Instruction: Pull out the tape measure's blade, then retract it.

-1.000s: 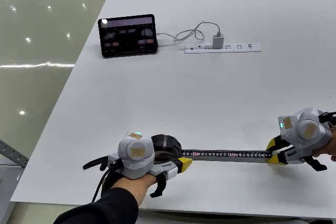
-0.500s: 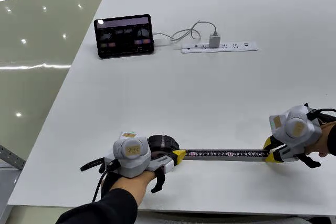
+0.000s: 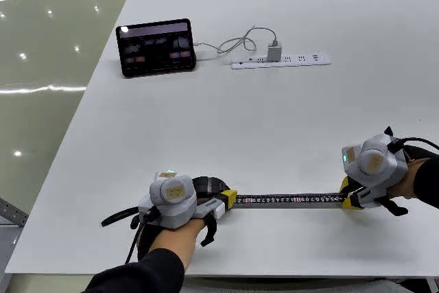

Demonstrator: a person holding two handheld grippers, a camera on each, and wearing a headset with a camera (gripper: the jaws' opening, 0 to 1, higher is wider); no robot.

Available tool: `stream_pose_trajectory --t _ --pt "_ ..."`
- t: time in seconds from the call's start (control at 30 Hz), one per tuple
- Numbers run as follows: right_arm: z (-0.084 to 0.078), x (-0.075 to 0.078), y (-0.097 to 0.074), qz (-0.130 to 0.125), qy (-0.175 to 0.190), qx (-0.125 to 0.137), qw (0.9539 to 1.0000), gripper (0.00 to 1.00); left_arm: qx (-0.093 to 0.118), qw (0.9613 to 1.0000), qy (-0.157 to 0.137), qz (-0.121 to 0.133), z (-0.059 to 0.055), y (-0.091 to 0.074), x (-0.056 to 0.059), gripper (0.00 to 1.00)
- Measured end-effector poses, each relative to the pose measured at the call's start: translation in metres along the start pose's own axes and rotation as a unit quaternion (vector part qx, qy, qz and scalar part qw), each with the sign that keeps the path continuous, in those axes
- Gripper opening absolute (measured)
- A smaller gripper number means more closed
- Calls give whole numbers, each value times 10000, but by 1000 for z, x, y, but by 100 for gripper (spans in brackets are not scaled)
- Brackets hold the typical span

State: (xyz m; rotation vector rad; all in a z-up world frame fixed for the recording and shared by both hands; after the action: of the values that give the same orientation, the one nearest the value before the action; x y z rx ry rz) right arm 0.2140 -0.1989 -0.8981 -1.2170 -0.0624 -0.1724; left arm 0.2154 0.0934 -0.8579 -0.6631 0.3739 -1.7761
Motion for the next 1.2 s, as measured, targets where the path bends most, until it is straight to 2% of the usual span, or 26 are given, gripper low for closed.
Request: stream_pose_trajectory --t 0.07,0.13,0.3,0.37,0.5,0.53,0.57,0.6,0.9,1.2 --pt "-1 -1 0 -3 -46 59 10000 11 -9 9999 -117 -42 -2 1 2 77" --pt "-2 0 1 -1 -16 92 10000 11 -98 9999 -24 -55 -5 1 4 74" --pt "0 0 2 -12 -5 89 10000 11 -125 9999 29 -88 -6 1 7 69" --pt "1 -1 2 -17 -29 110 9999 11 -219 9997 -4 -96 -10 2 8 67" --pt "1 -1 2 -8 34 169 9999 11 -248 9996 -20 -96 -11 3 7 66" --pt "2 -2 1 -5 38 181 9998 11 -252 9996 -12 -115 -11 3 9 64" --pt "2 -3 1 -4 50 192 9998 11 -310 9990 -70 -325 -13 5 18 59" --pt "3 -3 0 -7 62 197 9998 11 -294 9995 42 -114 -11 7 13 59" --pt "8 -7 -4 -12 140 221 9997 11 -417 9990 120 -47 -14 7 13 58" --pt "11 -9 -5 -27 163 282 9995 11 -401 9992 63 -72 -14 6 12 58"
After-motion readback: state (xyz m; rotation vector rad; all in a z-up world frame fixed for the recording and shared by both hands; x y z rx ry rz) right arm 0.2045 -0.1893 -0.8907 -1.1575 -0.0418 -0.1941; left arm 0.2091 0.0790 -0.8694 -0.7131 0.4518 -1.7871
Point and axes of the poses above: the centre of the closed fingertips' face, and the gripper's own axes: y roughly forward along the fingers, x roughly to its right, z roughly out of its top, the point moved 1 cm from there along -y, roughly backward along the fingers, and after that the axes turned 9 degrees about -z, right-handed, at the moved point
